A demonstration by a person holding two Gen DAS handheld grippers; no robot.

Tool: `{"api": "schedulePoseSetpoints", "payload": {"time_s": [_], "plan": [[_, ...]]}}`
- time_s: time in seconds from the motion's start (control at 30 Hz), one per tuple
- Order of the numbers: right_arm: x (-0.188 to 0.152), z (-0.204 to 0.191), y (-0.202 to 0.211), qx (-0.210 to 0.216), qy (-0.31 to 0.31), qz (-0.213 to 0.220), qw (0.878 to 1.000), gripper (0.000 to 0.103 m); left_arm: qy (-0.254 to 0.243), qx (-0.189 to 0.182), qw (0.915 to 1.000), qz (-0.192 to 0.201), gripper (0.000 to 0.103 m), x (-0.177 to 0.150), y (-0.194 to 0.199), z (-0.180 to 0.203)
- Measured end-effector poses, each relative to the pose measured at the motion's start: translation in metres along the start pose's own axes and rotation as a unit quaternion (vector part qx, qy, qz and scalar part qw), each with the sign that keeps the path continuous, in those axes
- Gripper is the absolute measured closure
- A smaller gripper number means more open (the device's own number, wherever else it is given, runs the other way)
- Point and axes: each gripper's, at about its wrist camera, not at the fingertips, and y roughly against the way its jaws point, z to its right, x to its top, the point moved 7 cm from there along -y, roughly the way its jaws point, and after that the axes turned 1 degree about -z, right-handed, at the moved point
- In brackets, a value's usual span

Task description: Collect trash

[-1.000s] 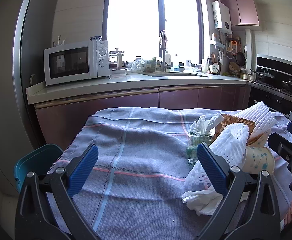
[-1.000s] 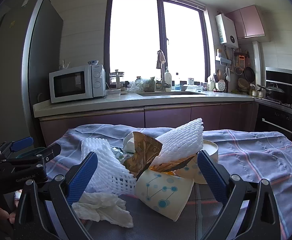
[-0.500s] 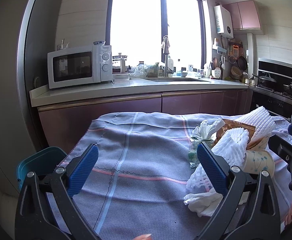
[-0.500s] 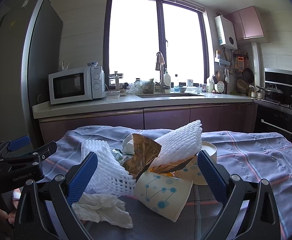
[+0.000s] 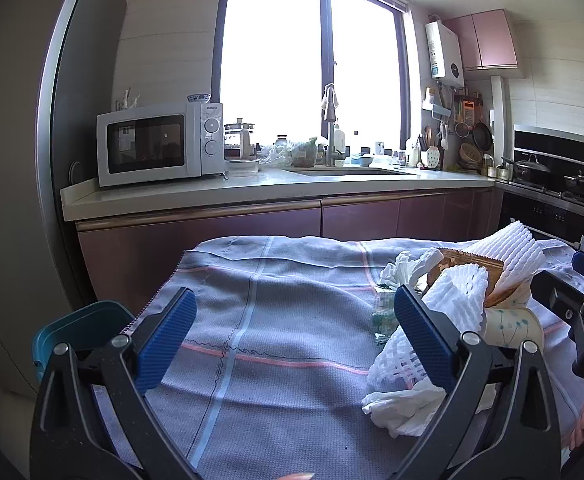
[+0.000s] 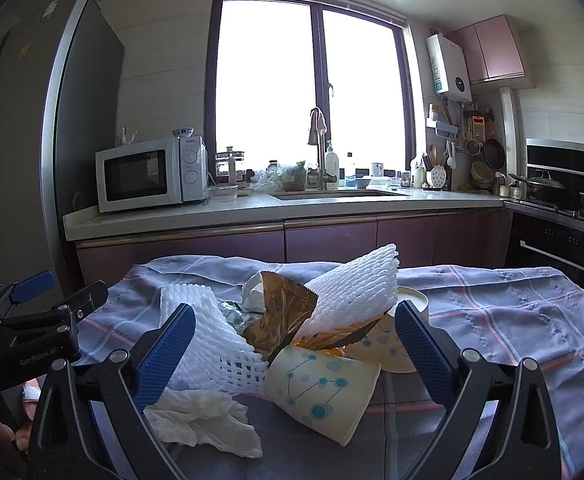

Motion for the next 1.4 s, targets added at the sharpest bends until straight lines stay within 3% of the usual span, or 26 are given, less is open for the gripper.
{"api": "schedulePoseSetpoints", "payload": {"time_s": [1.4], "plan": [[-0.0018,-0.0031,-0.0033,0.019,-0.002,-0.008,1.000,0.007,-0.013,-0.005,0.9997,0.017,0.006,0.0009,0.0063,0.0070]]}}
